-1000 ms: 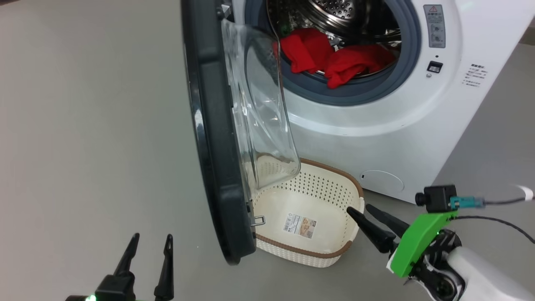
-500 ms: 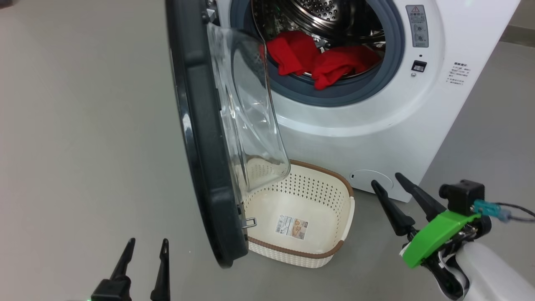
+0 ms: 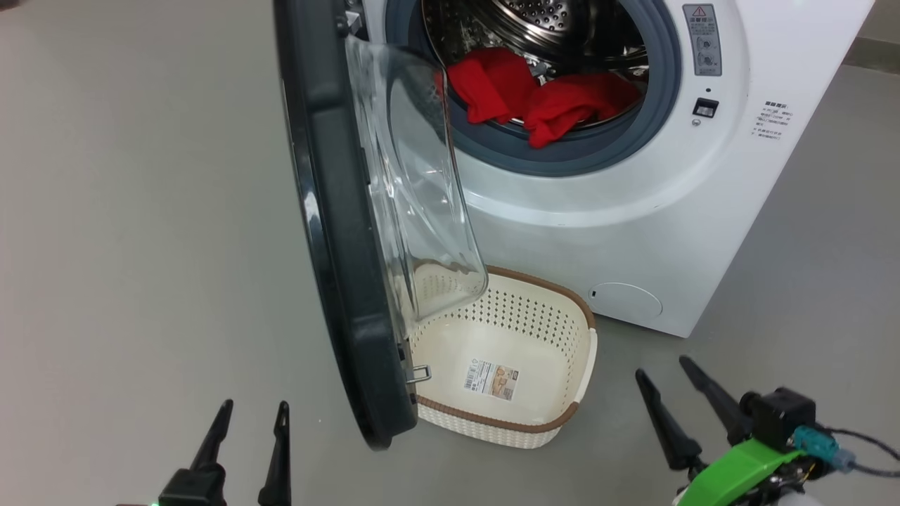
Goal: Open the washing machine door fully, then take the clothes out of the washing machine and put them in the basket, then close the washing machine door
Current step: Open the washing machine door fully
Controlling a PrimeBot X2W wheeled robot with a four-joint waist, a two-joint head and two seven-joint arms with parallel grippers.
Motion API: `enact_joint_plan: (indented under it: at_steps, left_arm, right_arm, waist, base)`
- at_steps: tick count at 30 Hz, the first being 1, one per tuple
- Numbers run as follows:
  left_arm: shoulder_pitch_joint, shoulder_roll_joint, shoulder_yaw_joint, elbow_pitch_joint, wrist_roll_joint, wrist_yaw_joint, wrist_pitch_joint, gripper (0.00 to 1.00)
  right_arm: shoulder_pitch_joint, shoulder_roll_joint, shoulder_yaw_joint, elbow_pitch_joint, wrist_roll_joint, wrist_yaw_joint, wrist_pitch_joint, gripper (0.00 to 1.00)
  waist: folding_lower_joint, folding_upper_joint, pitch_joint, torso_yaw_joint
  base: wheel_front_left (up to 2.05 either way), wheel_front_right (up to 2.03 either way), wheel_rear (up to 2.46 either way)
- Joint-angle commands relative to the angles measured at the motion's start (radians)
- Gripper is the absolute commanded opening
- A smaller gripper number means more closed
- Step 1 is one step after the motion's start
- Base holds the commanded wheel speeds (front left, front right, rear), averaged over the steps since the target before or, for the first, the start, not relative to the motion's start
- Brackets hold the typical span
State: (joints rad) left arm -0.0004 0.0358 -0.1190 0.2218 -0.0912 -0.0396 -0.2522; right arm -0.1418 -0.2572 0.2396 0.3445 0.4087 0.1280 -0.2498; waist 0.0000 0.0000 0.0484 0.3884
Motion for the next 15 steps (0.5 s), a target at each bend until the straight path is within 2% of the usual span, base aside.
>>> enact_joint_plan:
  at_steps: [1, 9, 10, 11, 12, 15]
  left_arm:
    - [-0.016, 0.014, 0.029, -0.024, -0.004, 0.005, -0.01, 1.0]
    - [-0.017, 0.014, 0.032, -0.039, -0.025, 0.008, -0.01, 1.0]
    - [-0.019, 0.014, 0.035, -0.045, -0.036, 0.007, -0.01, 0.89]
    - [-0.021, 0.014, 0.038, -0.054, -0.05, 0.006, -0.01, 0.35]
    - [-0.025, 0.014, 0.043, -0.065, -0.071, 0.004, -0.01, 0.0]
    - [-0.043, 0.014, 0.067, -0.12, -0.136, 0.001, -0.01, 0.0]
  right_arm:
    - [0.004, 0.0, 0.012, -0.021, -0.013, 0.003, -0.012, 1.0]
    - [0.028, 0.013, -0.003, -0.022, -0.037, 0.003, -0.012, 1.0]
    - [0.027, 0.012, -0.003, -0.024, -0.039, 0.003, -0.012, 1.0]
    - [0.026, 0.012, -0.005, -0.025, -0.04, 0.003, -0.012, 1.0]
    - [0.025, 0.012, -0.007, -0.027, -0.04, 0.003, -0.012, 1.0]
    - [0.028, 0.015, -0.014, -0.035, -0.041, 0.003, -0.012, 1.0]
  waist:
    - [0.0, 0.0, -0.002, 0.001]
    - [0.0, 0.0, -0.014, 0.003]
    - [0.0, 0.0, -0.015, 0.003]
    - [0.0, 0.0, -0.017, 0.005]
    - [0.0, 0.0, -0.018, 0.006]
    - [0.0, 0.0, -0.025, 0.01]
  base:
    - [0.0, 0.0, 0.0]
    - [0.0, 0.0, 0.0]
    - [0.0, 0.0, 0.0]
    - [0.0, 0.0, 0.0]
    - [0.0, 0.0, 0.0]
    - [0.0, 0.0, 0.0]
